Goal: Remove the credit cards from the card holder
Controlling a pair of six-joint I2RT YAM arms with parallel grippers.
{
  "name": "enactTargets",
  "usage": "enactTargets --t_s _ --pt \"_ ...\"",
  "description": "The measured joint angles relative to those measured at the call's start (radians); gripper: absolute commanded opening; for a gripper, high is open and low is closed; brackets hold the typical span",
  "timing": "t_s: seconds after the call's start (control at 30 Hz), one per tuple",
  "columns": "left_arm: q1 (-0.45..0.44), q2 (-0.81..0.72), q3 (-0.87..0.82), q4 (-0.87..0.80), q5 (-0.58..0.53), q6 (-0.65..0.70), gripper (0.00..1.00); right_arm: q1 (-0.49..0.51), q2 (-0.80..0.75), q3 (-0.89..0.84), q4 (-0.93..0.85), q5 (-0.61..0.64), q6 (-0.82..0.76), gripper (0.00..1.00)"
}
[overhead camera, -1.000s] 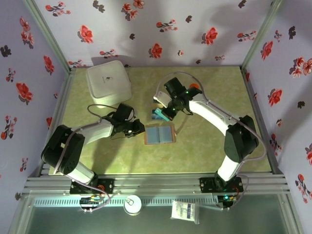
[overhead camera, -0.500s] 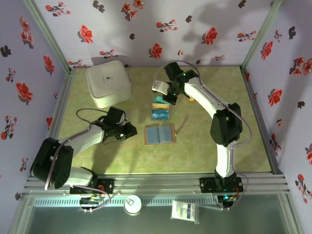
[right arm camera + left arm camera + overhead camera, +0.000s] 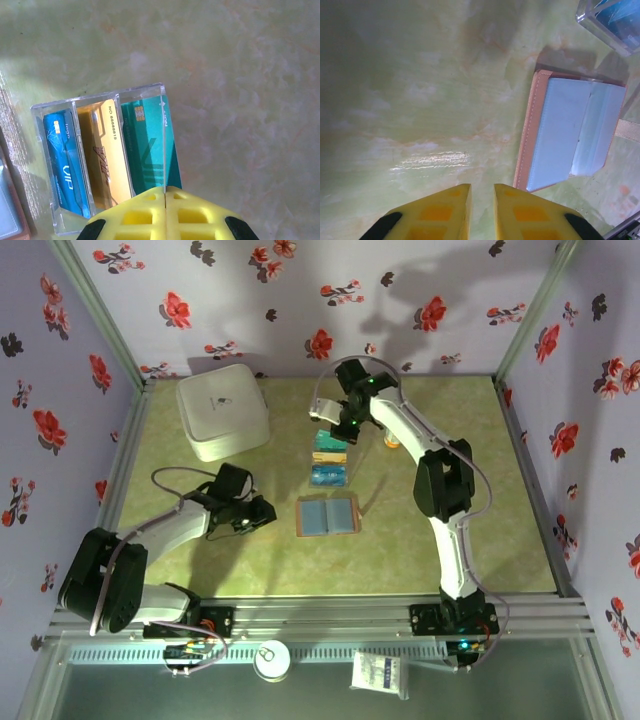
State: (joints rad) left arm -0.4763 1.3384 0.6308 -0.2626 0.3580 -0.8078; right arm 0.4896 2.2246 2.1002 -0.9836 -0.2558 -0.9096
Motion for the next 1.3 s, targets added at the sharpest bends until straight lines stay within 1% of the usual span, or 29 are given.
enactTargets --t_s 0.07,0.13,0.2,0.37,0.43,0.47,0.57,0.7,0.73,0.77,0.8,0.93,0.97,1.0,1.03,1.17,1.3 --pt "0.004 -0.004 0.000 -0.005 0.000 0.002 0.23 -0.001 0.005 0.000 -0.004 0.000 0.000 0.11" --pt "0.010 -0.010 0.000 -0.010 -0.001 0.005 0.26 -0.002 0.005 0.001 -0.003 0.001 0.002 0.19" --pt "0.015 -0.014 0.000 -0.015 -0.004 0.012 0.28 -0.003 0.005 0.005 -0.002 0.001 0.004 0.24" --pt "0.043 -0.018 0.009 -0.066 -0.023 0.050 0.31 -0.017 0.002 0.003 0.001 0.010 0.028 0.25" --pt "0.062 -0.018 0.022 -0.084 -0.035 0.071 0.36 -0.026 -0.018 -0.024 0.027 0.019 0.048 0.26" --pt "0.071 -0.018 0.029 -0.094 -0.041 0.082 0.39 -0.030 -0.035 -0.048 0.045 0.024 0.058 0.29" --pt "0.105 -0.019 0.059 -0.122 -0.069 0.125 0.50 -0.042 -0.122 -0.160 0.114 0.052 0.107 0.37" --pt "0.159 -0.026 0.108 -0.172 -0.141 0.190 0.68 -0.058 -0.275 -0.343 0.240 0.106 0.207 0.47" --pt "0.172 -0.031 0.117 -0.183 -0.162 0.206 0.80 -0.061 -0.315 -0.389 0.277 0.123 0.238 0.51" --pt "0.183 -0.038 0.124 -0.189 -0.178 0.219 0.88 -0.066 -0.346 -0.427 0.306 0.137 0.266 0.54" --pt "0.196 -0.047 0.131 -0.199 -0.195 0.236 0.99 -0.071 -0.385 -0.476 0.342 0.154 0.294 0.60" --pt "0.236 -0.077 0.156 -0.224 -0.272 0.288 1.00 -0.095 -0.517 -0.678 0.481 0.227 0.401 0.76" --pt "0.241 -0.081 0.160 -0.227 -0.293 0.297 1.00 -0.101 -0.541 -0.718 0.506 0.245 0.427 0.85" --pt "0.246 -0.086 0.163 -0.229 -0.321 0.311 1.00 -0.107 -0.567 -0.770 0.540 0.264 0.454 0.95" --pt "0.250 -0.091 0.164 -0.229 -0.349 0.324 1.00 -0.114 -0.593 -0.819 0.569 0.282 0.479 0.99" --pt "0.257 -0.102 0.162 -0.216 -0.465 0.380 1.00 -0.137 -0.692 -0.997 0.674 0.348 0.573 0.99" --pt "0.260 -0.138 0.110 -0.128 -0.607 0.452 1.00 -0.161 -0.781 -1.162 0.777 0.433 0.647 0.99"
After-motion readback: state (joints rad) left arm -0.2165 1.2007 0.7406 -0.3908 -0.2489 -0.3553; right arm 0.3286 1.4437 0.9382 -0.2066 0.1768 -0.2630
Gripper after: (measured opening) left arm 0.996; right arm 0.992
